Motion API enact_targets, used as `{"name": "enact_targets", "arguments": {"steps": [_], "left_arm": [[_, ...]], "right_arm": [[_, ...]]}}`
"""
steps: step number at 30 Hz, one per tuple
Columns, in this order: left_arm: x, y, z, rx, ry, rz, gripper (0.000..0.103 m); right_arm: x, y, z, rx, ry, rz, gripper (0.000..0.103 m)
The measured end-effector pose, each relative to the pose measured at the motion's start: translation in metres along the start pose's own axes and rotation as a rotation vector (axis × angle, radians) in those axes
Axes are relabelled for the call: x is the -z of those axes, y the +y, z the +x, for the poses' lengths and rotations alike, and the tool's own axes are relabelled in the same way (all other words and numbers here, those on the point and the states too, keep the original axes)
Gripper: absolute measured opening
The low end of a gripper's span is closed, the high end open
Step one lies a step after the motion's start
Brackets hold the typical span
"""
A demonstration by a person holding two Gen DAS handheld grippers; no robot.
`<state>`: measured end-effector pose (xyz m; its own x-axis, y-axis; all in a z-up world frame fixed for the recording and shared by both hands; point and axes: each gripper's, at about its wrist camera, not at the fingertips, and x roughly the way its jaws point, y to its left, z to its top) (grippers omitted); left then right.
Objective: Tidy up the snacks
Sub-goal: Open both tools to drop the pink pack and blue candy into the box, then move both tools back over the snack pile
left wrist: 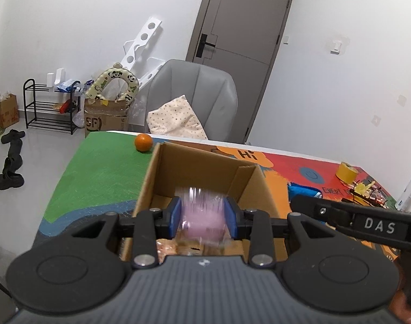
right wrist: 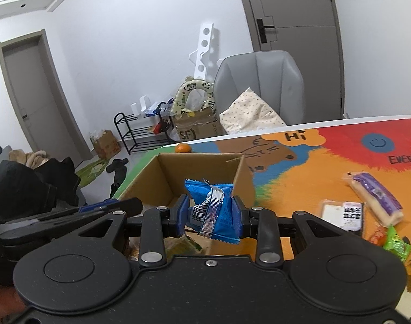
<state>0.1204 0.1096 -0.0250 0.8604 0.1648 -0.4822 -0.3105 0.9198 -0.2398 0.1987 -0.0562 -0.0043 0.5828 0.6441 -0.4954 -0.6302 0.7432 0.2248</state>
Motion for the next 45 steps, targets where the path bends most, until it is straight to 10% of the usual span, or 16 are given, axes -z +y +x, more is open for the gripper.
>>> {"name": "enact_targets", "arguments": {"steps": [15, 26, 45], "left_arm": [[-0.002, 0.017, 0.002, -0.027, 0.028, -0.038, 0.036], [0.004, -0.003, -0.001, -0.033, 0.030, -0.012, 0.076], [0.017, -0.056, 0.004, 0.013, 0.056, 0.063, 0.087]], "right_arm": [[0.002, 0.003, 0.009, -0.024, 0.031, 0.035, 0.051], [0.014, -0.031, -0.011, 0.025, 0.025, 0.101, 0.057], [0.037, -0.084, -0.042, 0.097, 0.019, 0.183, 0.066]]}}
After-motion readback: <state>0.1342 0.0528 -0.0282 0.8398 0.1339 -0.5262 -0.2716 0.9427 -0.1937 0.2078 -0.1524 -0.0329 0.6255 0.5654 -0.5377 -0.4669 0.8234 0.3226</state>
